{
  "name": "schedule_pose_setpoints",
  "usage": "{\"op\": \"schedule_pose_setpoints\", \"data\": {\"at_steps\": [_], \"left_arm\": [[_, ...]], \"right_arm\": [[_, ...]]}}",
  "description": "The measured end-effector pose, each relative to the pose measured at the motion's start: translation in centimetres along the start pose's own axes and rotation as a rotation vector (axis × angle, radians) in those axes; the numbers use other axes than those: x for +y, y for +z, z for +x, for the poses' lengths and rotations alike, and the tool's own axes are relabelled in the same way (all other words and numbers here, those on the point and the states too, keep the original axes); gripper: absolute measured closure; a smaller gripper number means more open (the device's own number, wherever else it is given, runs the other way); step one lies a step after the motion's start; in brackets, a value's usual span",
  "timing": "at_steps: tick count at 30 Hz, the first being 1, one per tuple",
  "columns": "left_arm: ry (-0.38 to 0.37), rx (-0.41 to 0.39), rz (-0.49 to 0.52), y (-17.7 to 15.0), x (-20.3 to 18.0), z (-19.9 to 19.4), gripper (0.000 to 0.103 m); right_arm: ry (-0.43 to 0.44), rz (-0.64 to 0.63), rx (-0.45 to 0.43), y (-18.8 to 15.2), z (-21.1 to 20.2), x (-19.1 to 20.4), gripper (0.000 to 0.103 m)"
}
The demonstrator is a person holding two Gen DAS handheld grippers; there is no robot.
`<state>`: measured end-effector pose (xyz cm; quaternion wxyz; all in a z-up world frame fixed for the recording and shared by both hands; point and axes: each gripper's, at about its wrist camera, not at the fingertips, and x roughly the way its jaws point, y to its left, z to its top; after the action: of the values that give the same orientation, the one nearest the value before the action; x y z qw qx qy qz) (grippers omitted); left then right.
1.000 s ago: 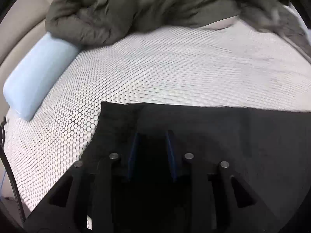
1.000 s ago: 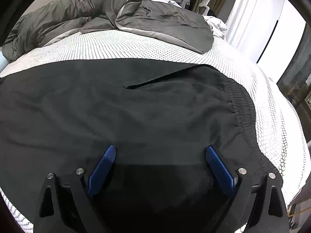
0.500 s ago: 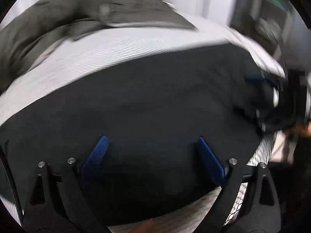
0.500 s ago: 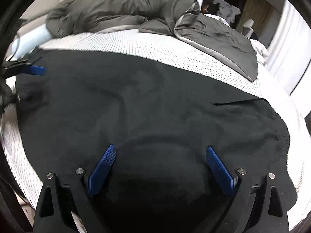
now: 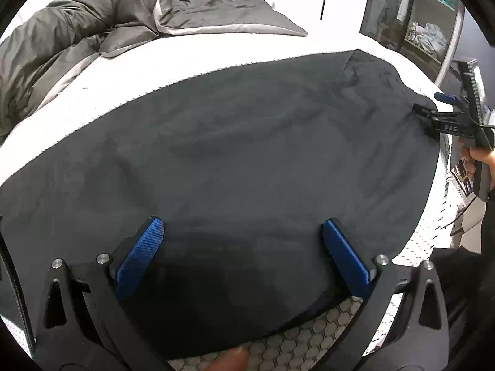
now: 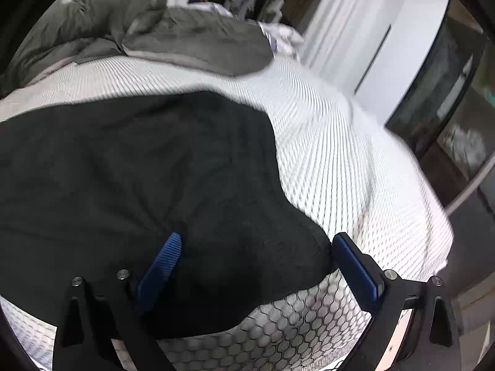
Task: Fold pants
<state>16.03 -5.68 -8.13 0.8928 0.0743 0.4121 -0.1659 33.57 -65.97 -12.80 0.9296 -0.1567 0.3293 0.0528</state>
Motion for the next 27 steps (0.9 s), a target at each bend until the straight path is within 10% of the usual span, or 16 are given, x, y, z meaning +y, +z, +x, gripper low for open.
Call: {"op": "schedule_pose_setpoints", "data": {"at_steps": [5, 10, 15, 22, 27], "left_arm": [[0.010, -0.082, -0.023, 2.8, 0.0, -2.8, 0.001], [0.070, 0.015, -0.058, 6.6, 1.2, 2.5, 0.001], [0.157, 0.141, -0.093, 6.4, 4.7, 5.9, 0.000], [0.299, 0.125, -0.313, 4.7, 15.2, 3.7, 0.000], [0.268, 0.069, -0.367, 5.7, 16.8, 1.3, 0.001]], "right_arm": [[0.233, 0.032, -0.058, 2.6, -2.4, 3.7, 0.003], [0.423, -0.081, 0.010, 5.9, -0.8, 14.1, 0.003], [0.336, -0.282, 0.052, 6.1, 0.7, 21.9, 0.005], [0.120, -0.054, 0.099, 5.6, 3.2, 14.0, 0.005], [0.212, -0.115, 0.044, 6.6, 0.0, 17.9, 0.005]]}}
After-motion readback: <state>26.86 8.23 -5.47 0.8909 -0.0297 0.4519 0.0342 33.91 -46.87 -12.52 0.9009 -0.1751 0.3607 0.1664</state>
